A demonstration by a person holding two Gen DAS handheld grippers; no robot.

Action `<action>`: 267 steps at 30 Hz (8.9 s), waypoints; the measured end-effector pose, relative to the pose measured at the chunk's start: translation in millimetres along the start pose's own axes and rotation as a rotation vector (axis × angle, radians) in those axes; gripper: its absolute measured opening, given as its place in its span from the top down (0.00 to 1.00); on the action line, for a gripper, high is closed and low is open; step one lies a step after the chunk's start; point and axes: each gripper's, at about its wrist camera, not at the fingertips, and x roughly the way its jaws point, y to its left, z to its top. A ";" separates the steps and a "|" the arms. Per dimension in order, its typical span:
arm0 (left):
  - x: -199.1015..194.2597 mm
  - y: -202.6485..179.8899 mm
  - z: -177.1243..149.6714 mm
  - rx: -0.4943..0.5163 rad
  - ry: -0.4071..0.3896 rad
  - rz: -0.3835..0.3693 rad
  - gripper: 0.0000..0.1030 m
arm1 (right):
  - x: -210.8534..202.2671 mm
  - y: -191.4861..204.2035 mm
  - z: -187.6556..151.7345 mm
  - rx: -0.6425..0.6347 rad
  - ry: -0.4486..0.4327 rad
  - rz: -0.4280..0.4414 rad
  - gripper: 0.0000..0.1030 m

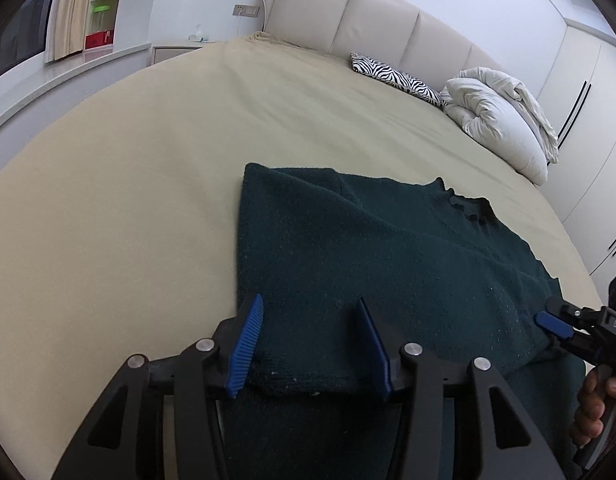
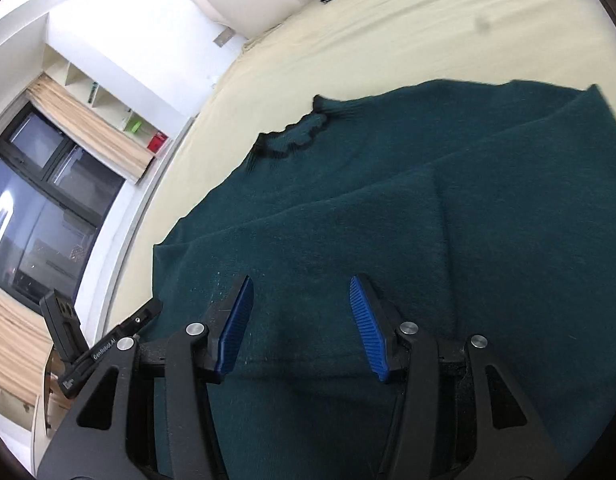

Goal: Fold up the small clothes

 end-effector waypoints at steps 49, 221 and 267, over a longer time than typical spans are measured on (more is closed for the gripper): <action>-190.3 33.6 -199.3 -0.082 0.323 -0.096 0.50 | -303.3 -117.2 -271.7 0.258 0.068 -0.189 0.41; -27.3 17.6 -83.6 0.085 -0.025 0.110 0.93 | -156.0 -106.3 -64.6 -0.065 -0.110 -0.422 0.95; 95.4 -19.7 15.3 0.116 -0.015 0.028 0.50 | -67.6 -176.5 29.3 0.450 -0.316 0.041 0.85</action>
